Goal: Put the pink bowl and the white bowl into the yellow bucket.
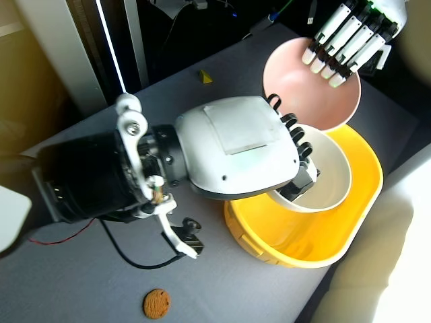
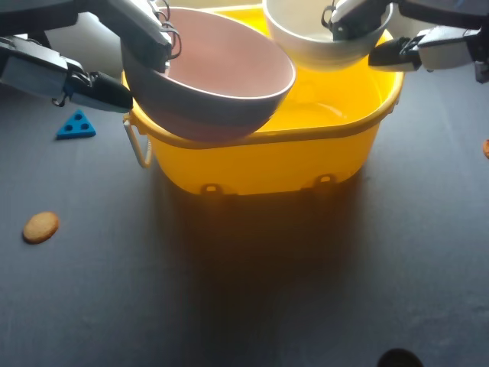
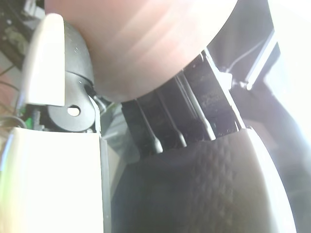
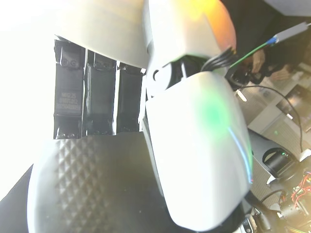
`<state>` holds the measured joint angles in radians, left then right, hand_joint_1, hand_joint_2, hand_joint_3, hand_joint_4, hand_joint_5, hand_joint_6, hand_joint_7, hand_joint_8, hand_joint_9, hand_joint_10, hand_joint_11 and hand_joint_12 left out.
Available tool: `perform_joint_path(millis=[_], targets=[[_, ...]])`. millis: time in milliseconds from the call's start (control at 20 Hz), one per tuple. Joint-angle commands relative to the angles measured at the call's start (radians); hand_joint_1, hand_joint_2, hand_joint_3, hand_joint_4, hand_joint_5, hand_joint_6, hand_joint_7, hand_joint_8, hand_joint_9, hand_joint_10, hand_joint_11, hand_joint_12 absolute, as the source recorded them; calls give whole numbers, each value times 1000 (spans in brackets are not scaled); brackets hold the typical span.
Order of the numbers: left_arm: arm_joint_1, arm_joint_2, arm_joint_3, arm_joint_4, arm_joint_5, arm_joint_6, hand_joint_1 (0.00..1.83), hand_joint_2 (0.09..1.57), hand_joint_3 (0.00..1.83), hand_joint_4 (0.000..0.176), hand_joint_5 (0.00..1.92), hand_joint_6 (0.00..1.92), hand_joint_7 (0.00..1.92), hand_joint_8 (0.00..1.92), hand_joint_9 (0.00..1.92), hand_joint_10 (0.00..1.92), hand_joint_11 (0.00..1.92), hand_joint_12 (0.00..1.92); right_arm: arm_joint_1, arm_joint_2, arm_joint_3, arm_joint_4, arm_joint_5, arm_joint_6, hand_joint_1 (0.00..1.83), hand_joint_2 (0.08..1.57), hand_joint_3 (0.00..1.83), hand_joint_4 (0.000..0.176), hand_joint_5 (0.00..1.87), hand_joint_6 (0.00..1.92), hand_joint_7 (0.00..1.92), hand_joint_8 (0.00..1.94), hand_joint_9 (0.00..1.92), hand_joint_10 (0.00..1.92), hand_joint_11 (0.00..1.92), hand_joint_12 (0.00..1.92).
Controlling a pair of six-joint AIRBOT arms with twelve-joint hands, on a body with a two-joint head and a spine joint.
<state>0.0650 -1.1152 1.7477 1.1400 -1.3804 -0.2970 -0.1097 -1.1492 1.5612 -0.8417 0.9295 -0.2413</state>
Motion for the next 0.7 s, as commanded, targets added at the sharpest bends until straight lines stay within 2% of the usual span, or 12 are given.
perform_joint_path(millis=[0, 100, 200, 250, 300, 350, 400, 500, 550, 600, 650], targets=[[-15, 3, 17, -117, -47, 4, 1391, 1062, 0, 0, 938, 952, 1081, 731, 1145, 893, 1059, 827, 1, 11, 16, 97, 67, 3, 1392, 1051, 0, 0, 1022, 922, 1122, 665, 1092, 903, 943, 1010], [-15, -25, 48, -117, -43, 8, 1386, 1078, 1, 0, 896, 1024, 1044, 801, 1114, 922, 1020, 831, -12, 7, 21, 99, 63, 5, 1389, 1061, 1, 0, 998, 968, 1093, 697, 1080, 927, 934, 1030], [-15, -54, 83, -116, -42, 13, 1386, 1074, 0, 0, 931, 1001, 1046, 800, 1105, 915, 1009, 815, -21, 5, 21, 100, 64, 5, 1388, 1062, 1, 0, 1001, 967, 1086, 706, 1072, 937, 932, 1032], [-14, -70, 104, -115, -40, 16, 1389, 1065, 0, 0, 976, 898, 1059, 782, 1112, 937, 1029, 822, -25, 5, 21, 100, 65, 4, 1394, 1047, 0, 0, 1010, 942, 1146, 618, 1123, 858, 976, 1000], [-13, -87, 126, -115, -37, 19, 1392, 1053, 2, 0, 1013, 853, 1081, 759, 1120, 902, 1033, 813, -29, 5, 21, 100, 68, 4, 1392, 1051, 0, 0, 1001, 967, 1129, 640, 1117, 869, 957, 1021], [-13, -105, 152, -114, -35, 20, 1392, 1054, 2, 0, 1012, 855, 1082, 754, 1115, 916, 1028, 814, -32, 4, 22, 100, 70, 4, 1390, 1057, 2, 0, 997, 965, 1109, 673, 1089, 924, 929, 1060], [-13, -114, 166, -112, -34, 22, 1389, 1062, 0, 0, 1000, 887, 1062, 775, 1098, 940, 996, 826, -35, 3, 22, 100, 72, 4, 1393, 1050, 0, 0, 1003, 957, 1136, 636, 1111, 883, 944, 1061], [-13, -143, 212, -108, -30, 24, 1389, 1062, 0, 0, 1019, 839, 1059, 776, 1090, 974, 977, 894, -39, 1, 24, 100, 76, 3, 1390, 1058, 3, 0, 997, 978, 1110, 685, 1073, 925, 919, 1057], [-15, -156, 236, -107, -30, 25, 1394, 1043, 0, 0, 1092, 675, 1104, 738, 1115, 948, 1008, 917, -40, 0, 25, 100, 76, 3, 1390, 1058, 0, 0, 1002, 964, 1107, 682, 1086, 917, 926, 1044], [-17, -166, 253, -106, -30, 25, 1392, 1050, 3, 0, 1032, 798, 1086, 746, 1119, 931, 989, 928, -40, 0, 25, 100, 77, 3, 1391, 1053, 0, 0, 1023, 928, 1112, 667, 1094, 912, 932, 1045], [-21, -177, 273, -105, -28, 27, 1393, 1048, 0, 0, 1027, 812, 1111, 705, 1128, 917, 1002, 931, -41, 0, 25, 100, 79, 3, 1391, 1055, 0, 0, 1011, 945, 1092, 686, 1107, 902, 941, 1036]])
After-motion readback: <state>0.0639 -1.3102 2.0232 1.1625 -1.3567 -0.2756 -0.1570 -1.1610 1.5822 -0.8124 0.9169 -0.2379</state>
